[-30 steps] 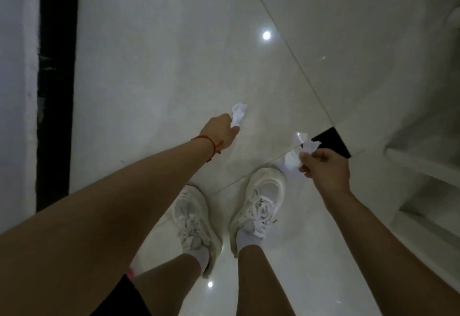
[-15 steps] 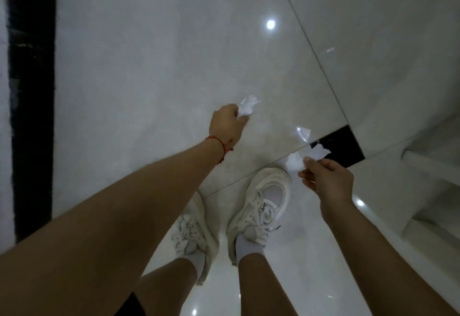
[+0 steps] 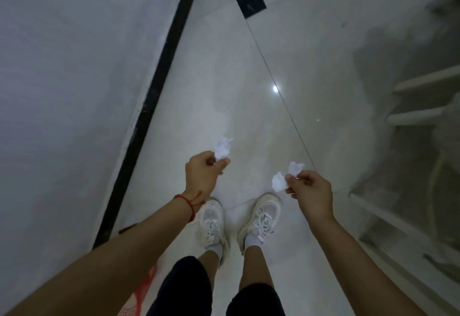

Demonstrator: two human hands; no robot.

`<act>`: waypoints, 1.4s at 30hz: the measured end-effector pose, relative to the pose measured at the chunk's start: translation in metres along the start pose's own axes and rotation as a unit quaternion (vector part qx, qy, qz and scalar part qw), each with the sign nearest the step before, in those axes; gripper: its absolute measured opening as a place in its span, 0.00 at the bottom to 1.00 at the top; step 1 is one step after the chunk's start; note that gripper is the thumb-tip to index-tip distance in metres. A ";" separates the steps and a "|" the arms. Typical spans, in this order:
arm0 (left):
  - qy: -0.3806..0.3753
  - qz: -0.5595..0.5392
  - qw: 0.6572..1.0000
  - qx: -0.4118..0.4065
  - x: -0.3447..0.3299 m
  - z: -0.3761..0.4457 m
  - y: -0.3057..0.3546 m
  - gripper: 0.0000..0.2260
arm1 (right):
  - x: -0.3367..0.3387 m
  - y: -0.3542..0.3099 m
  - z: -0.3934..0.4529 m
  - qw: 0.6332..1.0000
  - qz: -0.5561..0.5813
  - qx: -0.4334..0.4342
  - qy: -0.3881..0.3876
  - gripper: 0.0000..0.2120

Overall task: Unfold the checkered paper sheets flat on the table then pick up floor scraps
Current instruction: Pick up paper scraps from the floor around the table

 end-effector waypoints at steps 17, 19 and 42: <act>0.066 -0.064 0.994 -0.054 0.220 -0.224 0.098 0.19 | 0.034 -0.094 -0.278 0.995 0.060 0.074 0.013 0.10; 0.081 -0.068 0.994 -0.036 0.234 -0.254 0.083 0.20 | 0.036 -0.087 -0.294 0.996 0.055 0.074 -0.007 0.10; 0.408 -0.267 0.850 0.198 0.270 -0.602 -0.100 0.14 | 0.009 0.024 -0.421 0.926 -0.270 0.157 -0.211 0.07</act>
Point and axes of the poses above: each hand's wrist, its own z-axis towards the middle knuckle, its own x-axis out of the back of the hand, y = z × x, the point moved 5 cm from there along z, towards the middle knuckle, and after that the axes turned 3 degrees about -x, right-handed, at the moved point
